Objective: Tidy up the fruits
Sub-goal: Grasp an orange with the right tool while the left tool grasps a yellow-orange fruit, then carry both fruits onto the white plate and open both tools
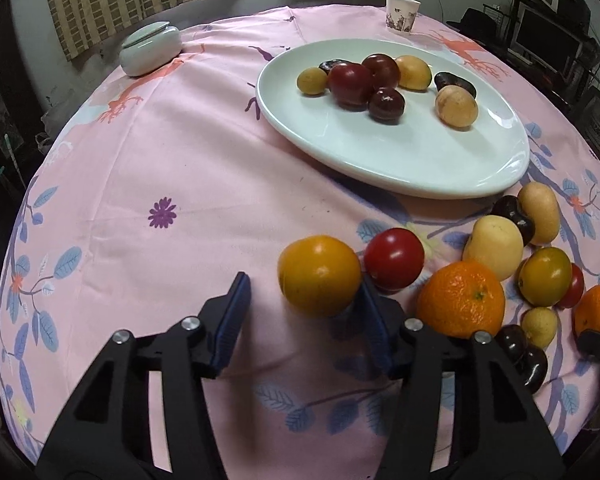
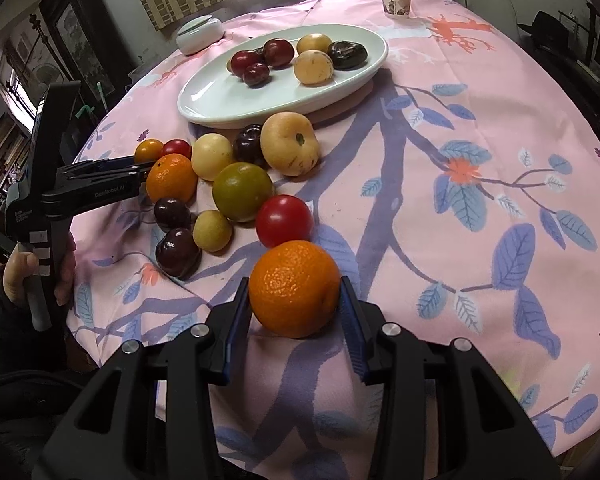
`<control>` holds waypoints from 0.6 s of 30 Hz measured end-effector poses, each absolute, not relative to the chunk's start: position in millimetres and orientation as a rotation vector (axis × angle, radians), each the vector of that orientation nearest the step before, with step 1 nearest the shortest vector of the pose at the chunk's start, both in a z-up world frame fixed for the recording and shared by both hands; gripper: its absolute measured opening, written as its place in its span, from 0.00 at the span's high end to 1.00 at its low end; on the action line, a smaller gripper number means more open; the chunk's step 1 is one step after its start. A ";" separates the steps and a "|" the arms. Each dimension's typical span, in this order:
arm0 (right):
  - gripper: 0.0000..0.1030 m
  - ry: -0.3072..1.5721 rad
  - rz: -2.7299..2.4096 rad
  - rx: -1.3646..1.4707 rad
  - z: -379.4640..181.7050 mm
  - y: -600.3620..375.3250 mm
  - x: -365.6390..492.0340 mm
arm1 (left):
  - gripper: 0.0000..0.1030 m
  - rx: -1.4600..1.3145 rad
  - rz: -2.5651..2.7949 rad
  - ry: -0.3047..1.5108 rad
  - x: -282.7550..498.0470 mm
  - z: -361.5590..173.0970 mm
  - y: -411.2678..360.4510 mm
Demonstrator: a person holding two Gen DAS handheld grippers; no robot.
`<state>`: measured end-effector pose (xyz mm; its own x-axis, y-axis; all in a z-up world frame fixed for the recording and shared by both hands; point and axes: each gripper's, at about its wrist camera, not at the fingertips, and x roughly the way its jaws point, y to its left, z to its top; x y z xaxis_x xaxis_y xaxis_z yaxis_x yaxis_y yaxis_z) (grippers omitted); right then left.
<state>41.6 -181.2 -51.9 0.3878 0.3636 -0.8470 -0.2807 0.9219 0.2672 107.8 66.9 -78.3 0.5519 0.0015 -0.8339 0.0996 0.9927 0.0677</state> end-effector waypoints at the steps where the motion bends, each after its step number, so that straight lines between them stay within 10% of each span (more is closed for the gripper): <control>1: 0.58 1.099 0.405 0.088 -52.1 -182.4 41.8 | 0.46 0.113 -0.061 0.985 110.4 -78.5 66.2; 5: 0.58 1.101 0.396 0.104 -52.2 -183.8 42.1 | 0.60 0.059 -0.105 0.999 118.3 -78.2 66.5; 18: 0.58 1.079 0.390 0.095 -42.2 -178.2 43.7 | 0.60 0.002 -0.198 0.902 72.3 -34.8 58.9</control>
